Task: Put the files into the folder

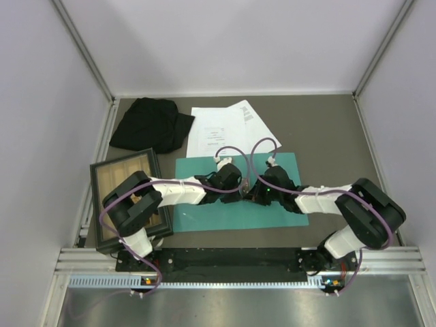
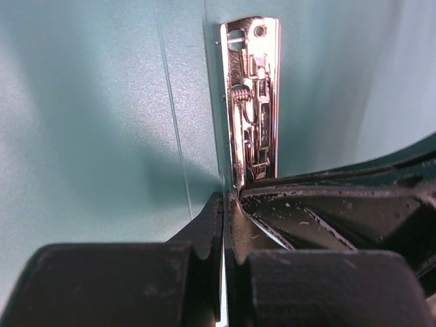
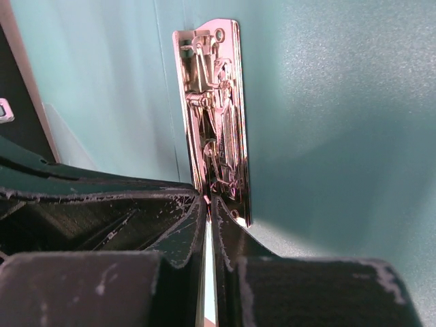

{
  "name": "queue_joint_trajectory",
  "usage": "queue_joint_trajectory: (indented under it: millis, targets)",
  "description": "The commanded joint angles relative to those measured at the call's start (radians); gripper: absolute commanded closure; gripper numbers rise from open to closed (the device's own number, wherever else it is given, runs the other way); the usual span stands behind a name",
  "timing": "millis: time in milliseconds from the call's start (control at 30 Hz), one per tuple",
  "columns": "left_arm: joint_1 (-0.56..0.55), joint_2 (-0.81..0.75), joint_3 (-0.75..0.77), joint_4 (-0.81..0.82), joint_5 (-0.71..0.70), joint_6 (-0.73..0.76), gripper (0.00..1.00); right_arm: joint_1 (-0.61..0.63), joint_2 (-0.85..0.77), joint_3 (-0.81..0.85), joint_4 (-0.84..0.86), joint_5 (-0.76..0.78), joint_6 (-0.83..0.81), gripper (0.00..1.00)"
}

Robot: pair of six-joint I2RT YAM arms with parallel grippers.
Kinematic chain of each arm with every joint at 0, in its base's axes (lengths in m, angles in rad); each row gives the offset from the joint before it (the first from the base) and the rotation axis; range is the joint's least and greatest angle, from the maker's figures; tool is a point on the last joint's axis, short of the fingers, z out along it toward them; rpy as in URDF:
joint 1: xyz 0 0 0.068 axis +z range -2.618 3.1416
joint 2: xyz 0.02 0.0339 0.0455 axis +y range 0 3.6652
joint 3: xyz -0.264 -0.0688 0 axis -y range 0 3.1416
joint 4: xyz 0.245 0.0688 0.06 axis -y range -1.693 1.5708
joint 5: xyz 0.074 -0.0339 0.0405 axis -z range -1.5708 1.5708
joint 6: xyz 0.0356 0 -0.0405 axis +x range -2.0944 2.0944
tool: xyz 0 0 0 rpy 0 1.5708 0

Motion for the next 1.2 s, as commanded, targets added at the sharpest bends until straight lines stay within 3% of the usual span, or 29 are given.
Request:
queue_joint_trajectory:
  millis: [0, 133, 367, 500, 600, 667, 767, 867, 967, 1067, 1167]
  targets:
    - [-0.001, 0.075, 0.007, -0.166, -0.107, -0.041, 1.00, 0.023, 0.020, -0.079, -0.296, 0.058, -0.100, 1.00]
    - [0.001, 0.075, -0.059, -0.165, -0.133, -0.052, 1.00, 0.021, -0.043, -0.058, -0.390, 0.106, -0.110, 1.00]
    - [-0.013, 0.075, -0.136, -0.155, -0.167, -0.080, 1.00, 0.020, 0.014, -0.062, -0.280, 0.058, -0.130, 1.00]
    - [-0.012, 0.064, -0.198, -0.109, -0.202, -0.123, 1.00, 0.020, -0.004, -0.045, -0.319, 0.046, -0.153, 1.00]
    - [-0.030, 0.066, -0.178, -0.139, -0.230, -0.143, 1.00, 0.001, 0.011, -0.035, -0.420, 0.118, -0.157, 1.00]
    - [-0.028, 0.075, -0.191, -0.119, -0.228, -0.141, 1.00, 0.004, 0.067, -0.005, -0.490, 0.243, -0.145, 1.00]
    - [-0.028, 0.089, -0.192, -0.103, -0.236, -0.149, 1.00, 0.030, 0.161, 0.010, -0.498, 0.279, -0.084, 1.00]
    - [-0.028, 0.113, -0.179, -0.114, -0.244, -0.152, 1.00, 0.040, 0.141, 0.004, -0.483, 0.294, -0.067, 1.00]
    - [-0.027, 0.130, -0.178, -0.103, -0.248, -0.153, 1.00, 0.041, 0.069, -0.025, -0.393, 0.236, -0.105, 1.00]
    - [-0.013, 0.153, -0.200, -0.062, -0.239, -0.147, 1.00, 0.038, -0.020, -0.045, -0.292, 0.085, -0.131, 1.00]
    - [-0.002, 0.164, -0.211, -0.054, -0.233, -0.141, 1.00, 0.038, -0.111, -0.027, -0.282, -0.017, -0.124, 1.00]
